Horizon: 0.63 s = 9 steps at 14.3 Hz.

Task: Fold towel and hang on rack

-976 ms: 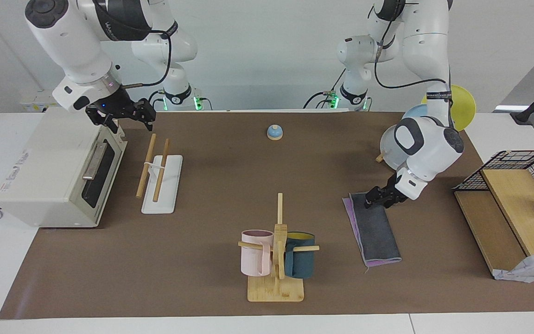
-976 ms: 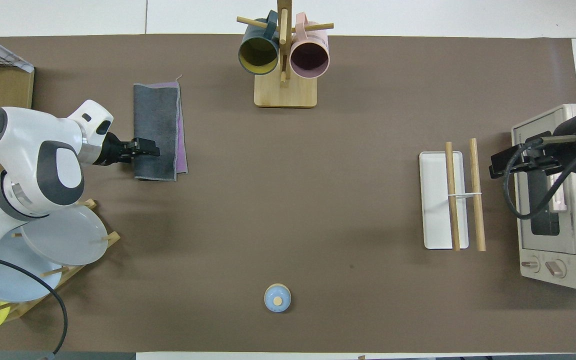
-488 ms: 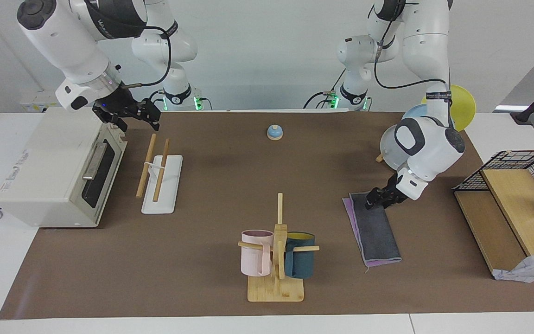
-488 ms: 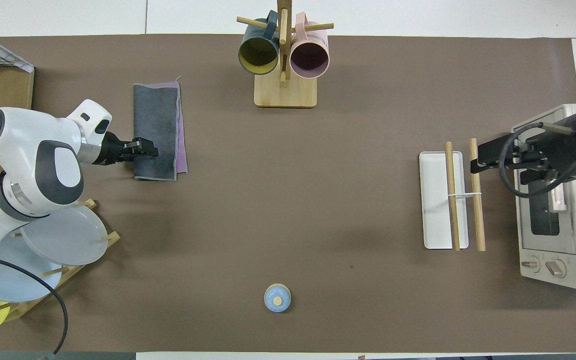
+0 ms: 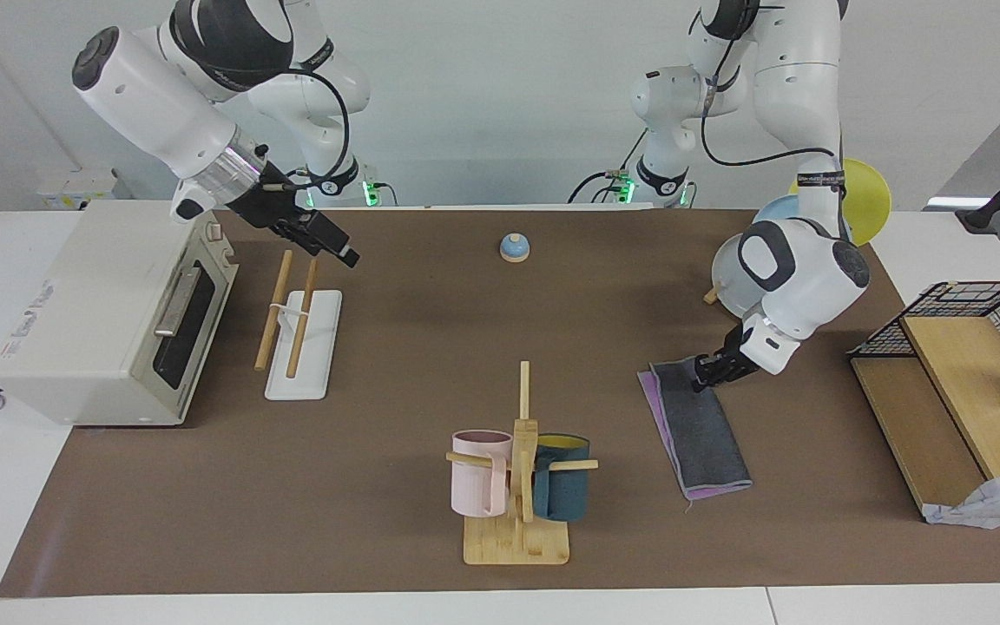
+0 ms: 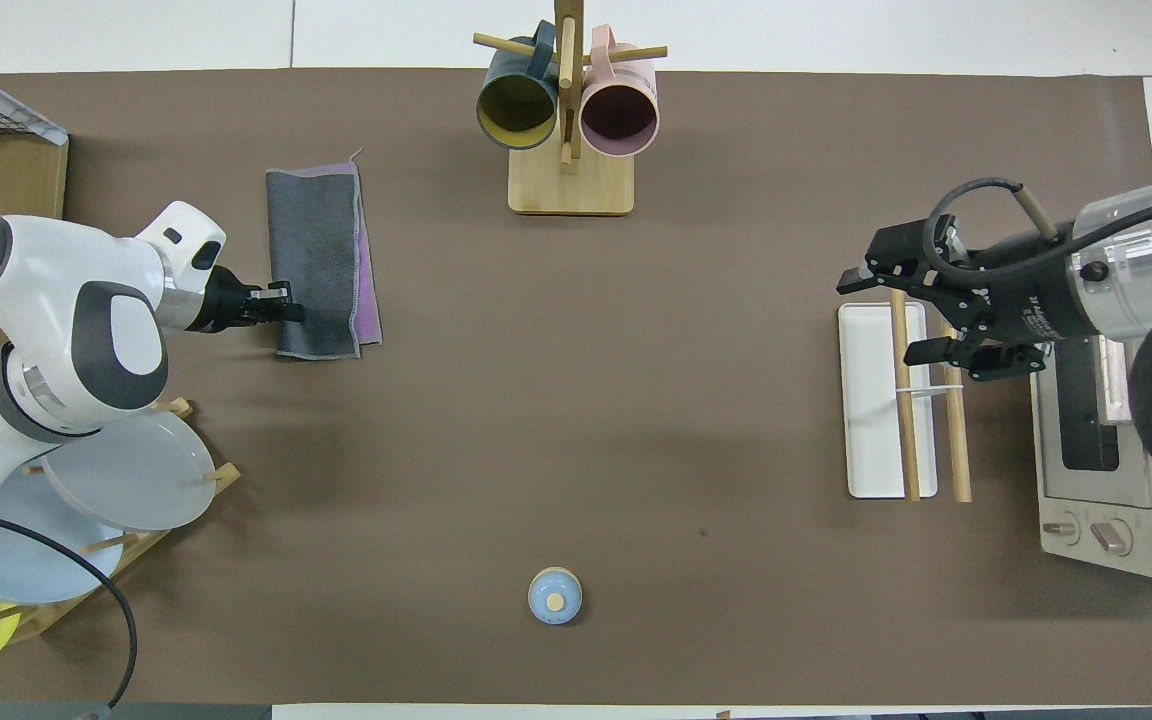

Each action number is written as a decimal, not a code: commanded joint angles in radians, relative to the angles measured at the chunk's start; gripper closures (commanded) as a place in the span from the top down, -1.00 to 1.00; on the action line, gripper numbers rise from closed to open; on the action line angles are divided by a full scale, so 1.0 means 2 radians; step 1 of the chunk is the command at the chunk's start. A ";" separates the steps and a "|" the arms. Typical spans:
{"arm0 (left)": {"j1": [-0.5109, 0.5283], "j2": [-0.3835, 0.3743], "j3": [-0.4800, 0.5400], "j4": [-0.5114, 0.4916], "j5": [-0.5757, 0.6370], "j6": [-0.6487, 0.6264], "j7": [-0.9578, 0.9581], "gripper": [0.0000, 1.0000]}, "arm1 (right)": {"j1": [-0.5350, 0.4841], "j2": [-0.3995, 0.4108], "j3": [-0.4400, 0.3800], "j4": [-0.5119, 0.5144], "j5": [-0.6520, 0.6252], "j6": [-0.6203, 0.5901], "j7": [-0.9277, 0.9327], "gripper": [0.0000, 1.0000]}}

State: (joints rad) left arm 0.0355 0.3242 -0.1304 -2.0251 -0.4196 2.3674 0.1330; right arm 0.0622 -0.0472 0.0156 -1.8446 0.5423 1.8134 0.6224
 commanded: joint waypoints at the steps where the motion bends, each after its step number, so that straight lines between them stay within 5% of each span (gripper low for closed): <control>1: 0.006 -0.001 0.000 0.002 -0.013 -0.012 0.007 -1.00 | 0.027 -0.006 0.001 -0.033 0.036 0.056 0.056 1.00; 4: 0.008 -0.006 0.002 0.024 -0.013 -0.046 -0.011 -1.00 | 0.056 0.009 0.001 -0.042 0.070 0.107 0.127 1.00; 9: 0.001 -0.046 -0.001 0.071 0.020 -0.119 -0.180 -1.00 | 0.095 0.011 0.001 -0.085 0.140 0.195 0.203 1.00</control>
State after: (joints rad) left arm 0.0455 0.2804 -0.1313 -1.9078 -0.4162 2.1943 -0.0923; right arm 0.2226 -0.0109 0.0175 -1.9622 0.7698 2.1282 0.9656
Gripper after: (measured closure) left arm 0.978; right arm 0.000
